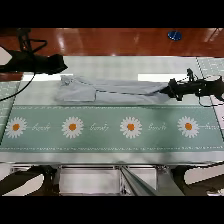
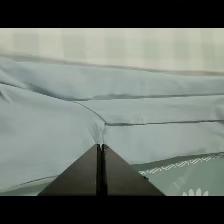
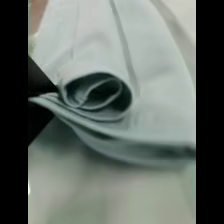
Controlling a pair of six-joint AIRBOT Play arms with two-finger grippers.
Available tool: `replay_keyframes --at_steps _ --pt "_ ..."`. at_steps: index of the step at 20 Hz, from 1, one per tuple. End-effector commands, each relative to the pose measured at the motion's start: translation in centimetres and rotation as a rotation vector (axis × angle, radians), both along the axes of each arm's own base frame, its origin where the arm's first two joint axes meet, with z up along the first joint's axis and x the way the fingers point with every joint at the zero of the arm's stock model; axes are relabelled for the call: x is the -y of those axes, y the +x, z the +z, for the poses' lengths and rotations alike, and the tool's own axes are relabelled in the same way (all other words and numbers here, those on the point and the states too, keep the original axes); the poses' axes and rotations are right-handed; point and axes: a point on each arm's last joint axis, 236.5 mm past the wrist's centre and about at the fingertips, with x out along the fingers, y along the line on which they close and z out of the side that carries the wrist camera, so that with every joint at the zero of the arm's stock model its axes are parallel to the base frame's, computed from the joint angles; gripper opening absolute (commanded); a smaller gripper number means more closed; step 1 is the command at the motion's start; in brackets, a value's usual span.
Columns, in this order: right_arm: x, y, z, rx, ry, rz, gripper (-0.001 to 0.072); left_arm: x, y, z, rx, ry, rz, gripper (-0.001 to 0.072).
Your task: Fold the shirts.
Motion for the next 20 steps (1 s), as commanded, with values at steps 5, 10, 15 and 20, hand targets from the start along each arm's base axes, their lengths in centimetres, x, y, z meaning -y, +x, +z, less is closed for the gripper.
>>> replay_keyframes --at_steps 5,10,15,20 --pt "1.6 -8.4 11.7 0.198 -0.344 0.128 0.0025 12.0 -1.5 -3.7 -0.089 -0.151 -0.163 0.0018" --pt "-1.3 -15.6 19.2 0.370 -0.359 0.071 0.0025 25.2 -6.6 -9.9 -0.239 -0.160 -0.404 0.0018" --pt "-3.1 -18.7 22.9 0.475 -0.342 0.056 0.0025 35.5 -14.8 -14.1 -0.387 -0.200 -0.582 0.0018" --pt "-4.8 -18.6 24.4 0.527 -0.266 0.068 0.0025 40.3 -21.6 -17.2 -0.509 -0.183 -0.706 0.0018"
